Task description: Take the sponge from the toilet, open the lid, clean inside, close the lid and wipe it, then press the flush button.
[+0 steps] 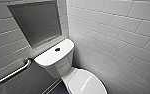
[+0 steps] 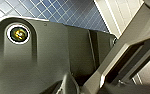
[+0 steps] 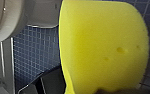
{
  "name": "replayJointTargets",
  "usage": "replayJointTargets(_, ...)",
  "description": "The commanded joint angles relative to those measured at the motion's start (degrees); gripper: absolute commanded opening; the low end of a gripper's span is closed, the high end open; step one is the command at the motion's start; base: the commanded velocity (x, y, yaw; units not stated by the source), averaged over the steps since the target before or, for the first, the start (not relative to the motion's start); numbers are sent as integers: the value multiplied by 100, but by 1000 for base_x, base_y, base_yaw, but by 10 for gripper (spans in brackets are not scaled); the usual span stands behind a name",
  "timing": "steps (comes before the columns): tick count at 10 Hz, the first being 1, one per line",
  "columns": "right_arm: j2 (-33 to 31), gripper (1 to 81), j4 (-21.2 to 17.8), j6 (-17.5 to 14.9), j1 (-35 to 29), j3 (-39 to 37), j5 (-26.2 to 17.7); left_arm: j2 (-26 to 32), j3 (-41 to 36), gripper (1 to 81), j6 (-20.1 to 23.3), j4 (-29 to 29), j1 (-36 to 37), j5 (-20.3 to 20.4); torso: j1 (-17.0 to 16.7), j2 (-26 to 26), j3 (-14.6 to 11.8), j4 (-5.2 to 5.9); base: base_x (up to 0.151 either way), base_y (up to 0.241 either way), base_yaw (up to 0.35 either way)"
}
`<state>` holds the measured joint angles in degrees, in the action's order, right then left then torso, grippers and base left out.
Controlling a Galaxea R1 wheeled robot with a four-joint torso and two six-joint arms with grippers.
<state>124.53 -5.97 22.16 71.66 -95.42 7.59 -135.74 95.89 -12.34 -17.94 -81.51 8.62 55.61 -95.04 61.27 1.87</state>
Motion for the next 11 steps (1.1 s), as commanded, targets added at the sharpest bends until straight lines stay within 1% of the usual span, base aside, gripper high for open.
replayJointTargets(1,136,10,8,-45,591,-555,-110,398,-544,811,-198,98,323,-396,0,0,0,0,0,0,0)
replayJointTargets(2,258,10,104,-45,748,-730,-39,433,-606,811,-199,107,393,-388,369,-573,0,0,0,0,0)
replayJointTargets(4,462,10,334,-45,1013,-1057,5,504,-659,811,-243,151,517,-396,426,-667,-2,0,0,0,0)
replayJointTargets(6,734,10,378,-54,1207,-1549,5,609,-694,811,-410,151,683,-387,649,-1030,-2,0,0,0,0)
replayJointTargets(7,787,10,430,-46,1277,-1558,5,618,-694,811,-454,151,797,-396,411,-669,-2,0,0,0,0)
replayJointTargets(8,778,10,439,-28,1312,-1444,48,618,-738,811,-515,151,930,-396,525,-867,-2,0,0,0,0)
replayJointTargets(9,752,10,395,7,1304,-1269,50,635,-799,811,-568,151,1105,-518,560,-940,-2,0,0,0,0)
replayJointTargets(10,725,10,430,7,1321,-1180,23,627,-800,811,-638,151,1220,-659,597,-995,-2,0,0,0,0)
replayJointTargets(11,717,10,405,-35,1355,-1093,-21,609,-800,811,-656,168,1342,-774,603,-1006,-2,0,0,0,0)
